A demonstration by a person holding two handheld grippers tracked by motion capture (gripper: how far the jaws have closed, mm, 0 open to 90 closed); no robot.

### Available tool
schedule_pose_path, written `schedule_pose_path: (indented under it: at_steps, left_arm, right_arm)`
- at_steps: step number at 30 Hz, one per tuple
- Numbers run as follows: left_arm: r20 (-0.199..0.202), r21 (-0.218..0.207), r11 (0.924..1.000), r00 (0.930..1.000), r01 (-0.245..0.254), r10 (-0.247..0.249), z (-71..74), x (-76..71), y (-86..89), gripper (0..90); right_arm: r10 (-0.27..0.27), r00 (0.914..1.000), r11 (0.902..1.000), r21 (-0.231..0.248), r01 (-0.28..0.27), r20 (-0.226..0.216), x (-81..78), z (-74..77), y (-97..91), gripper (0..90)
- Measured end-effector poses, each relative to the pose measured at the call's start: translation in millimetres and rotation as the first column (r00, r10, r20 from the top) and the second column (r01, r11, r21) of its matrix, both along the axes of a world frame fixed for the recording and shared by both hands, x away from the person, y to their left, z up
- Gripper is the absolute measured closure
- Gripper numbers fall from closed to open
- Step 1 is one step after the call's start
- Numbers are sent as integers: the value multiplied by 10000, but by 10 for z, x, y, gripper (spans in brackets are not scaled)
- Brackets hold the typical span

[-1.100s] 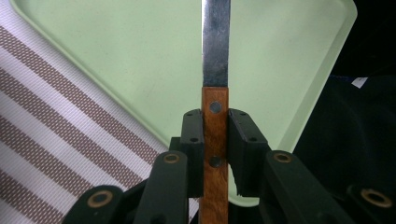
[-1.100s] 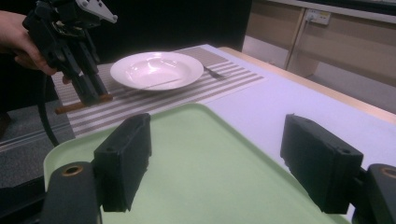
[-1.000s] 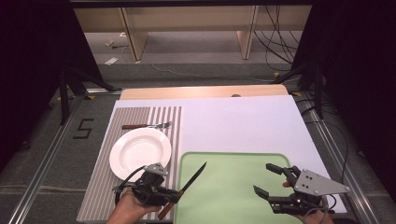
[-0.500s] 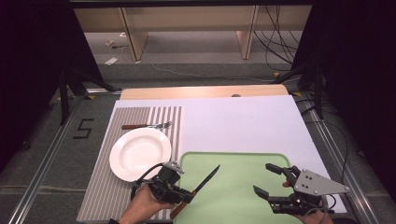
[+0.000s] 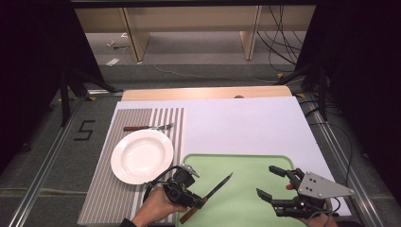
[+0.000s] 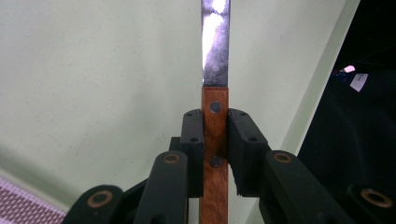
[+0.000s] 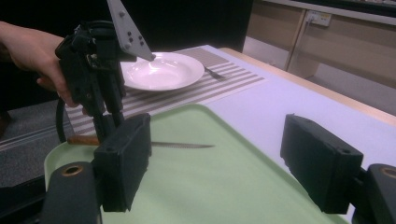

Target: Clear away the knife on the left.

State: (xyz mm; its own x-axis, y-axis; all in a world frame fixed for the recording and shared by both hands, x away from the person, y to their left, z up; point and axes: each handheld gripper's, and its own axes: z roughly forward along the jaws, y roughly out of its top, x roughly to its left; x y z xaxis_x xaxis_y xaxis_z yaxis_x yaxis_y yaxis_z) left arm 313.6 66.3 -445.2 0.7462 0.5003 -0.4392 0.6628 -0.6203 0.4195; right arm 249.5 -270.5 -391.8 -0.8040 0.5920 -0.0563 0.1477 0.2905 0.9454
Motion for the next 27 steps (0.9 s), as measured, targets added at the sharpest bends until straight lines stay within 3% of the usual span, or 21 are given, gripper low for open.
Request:
schedule_pose_path:
  at_steps: [6, 12, 18, 23, 24, 27]
  left_arm:
    - [-135, 260, 9996, 9999, 81, -78, -45, 10, -61, 768]
    - [-108, 790, 9964, 9994, 321, -314, -86, 4, -144, 768]
    - [50, 1599, 9849, 9976, 671, -688, -133, -15, -252, 768]
    - [-27, 1867, 9786, 9961, 867, -878, -173, -21, -311, 767]
    - [189, 1775, 9783, 9935, 1070, -1121, -185, 4, -309, 766]
    - [-72, 1795, 9793, 9956, 935, -938, -176, -18, -312, 760]
  right_arm:
    - [4, 10000, 10000, -7, -4, 1, -1, -1, 4, 258]
    - [16, 10000, 10000, -4, -16, -9, -1, -2, 5, 258]
    - [26, 10000, 10000, 11, -26, -35, 0, -2, 5, 258]
    - [21, 10000, 10000, -3, -21, -17, 0, -2, 5, 258]
    - [25, 10000, 10000, -4, -25, -23, 0, -1, 4, 258]
    - [25, 10000, 10000, 1, -25, -17, -1, -2, 3, 258]
